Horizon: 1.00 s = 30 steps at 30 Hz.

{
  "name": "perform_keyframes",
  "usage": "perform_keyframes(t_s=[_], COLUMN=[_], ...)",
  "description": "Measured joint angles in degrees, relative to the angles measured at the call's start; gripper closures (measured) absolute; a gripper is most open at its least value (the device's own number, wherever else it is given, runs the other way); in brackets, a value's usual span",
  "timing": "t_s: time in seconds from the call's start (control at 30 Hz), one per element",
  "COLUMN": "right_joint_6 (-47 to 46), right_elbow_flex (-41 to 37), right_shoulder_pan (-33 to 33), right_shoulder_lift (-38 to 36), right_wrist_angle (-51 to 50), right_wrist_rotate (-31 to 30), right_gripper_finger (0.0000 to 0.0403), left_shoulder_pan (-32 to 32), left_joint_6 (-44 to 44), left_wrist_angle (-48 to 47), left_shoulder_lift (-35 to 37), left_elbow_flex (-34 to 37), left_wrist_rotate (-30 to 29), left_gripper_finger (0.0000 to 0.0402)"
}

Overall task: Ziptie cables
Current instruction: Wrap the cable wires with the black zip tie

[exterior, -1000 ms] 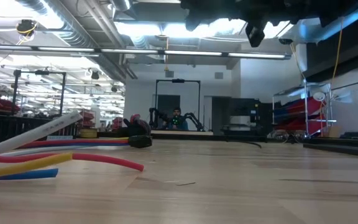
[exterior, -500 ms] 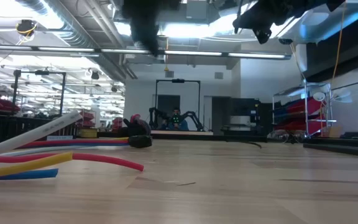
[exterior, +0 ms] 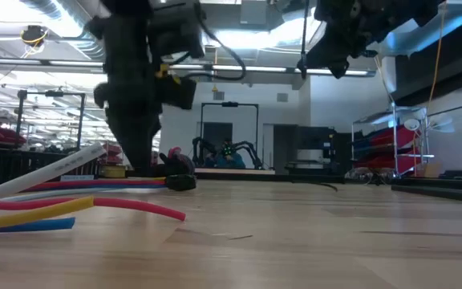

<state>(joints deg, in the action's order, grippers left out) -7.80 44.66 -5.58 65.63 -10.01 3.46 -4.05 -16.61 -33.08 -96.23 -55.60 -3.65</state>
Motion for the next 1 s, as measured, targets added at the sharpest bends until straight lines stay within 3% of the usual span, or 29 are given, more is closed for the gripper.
perform_keyframes(t_s=[0.17,0.37,0.67,1.0], right_joint_6=[0.7,2.1,-1.1,-7.0], right_elbow_flex=[0.0,-0.4,-5.7,-6.1], right_shoulder_pan=[0.0,0.0,0.0,0.8], right_shoulder_lift=[0.0,0.7,4.6,12.7], right_wrist_angle=[0.0,0.3,9.0,17.2], right_wrist_rotate=[0.1,1.4,4.6,5.1], right_gripper_finger=[0.0403,0.0403,0.0403,0.0403], left_shoulder_pan=[0.0,-0.1,-0.2,-0.2], left_joint_6=[-4.3,-4.7,-2.4,4.0], left_wrist_angle=[7.6,9.7,10.0,9.9], left_shoulder_lift=[0.1,0.2,0.1,0.2], left_elbow_flex=[5.1,5.8,-2.2,-10.6], left_wrist_rotate=[-0.1,-0.9,-1.4,-2.7], left_gripper_finger=[0.0289,0.0384,0.0397,0.0397])
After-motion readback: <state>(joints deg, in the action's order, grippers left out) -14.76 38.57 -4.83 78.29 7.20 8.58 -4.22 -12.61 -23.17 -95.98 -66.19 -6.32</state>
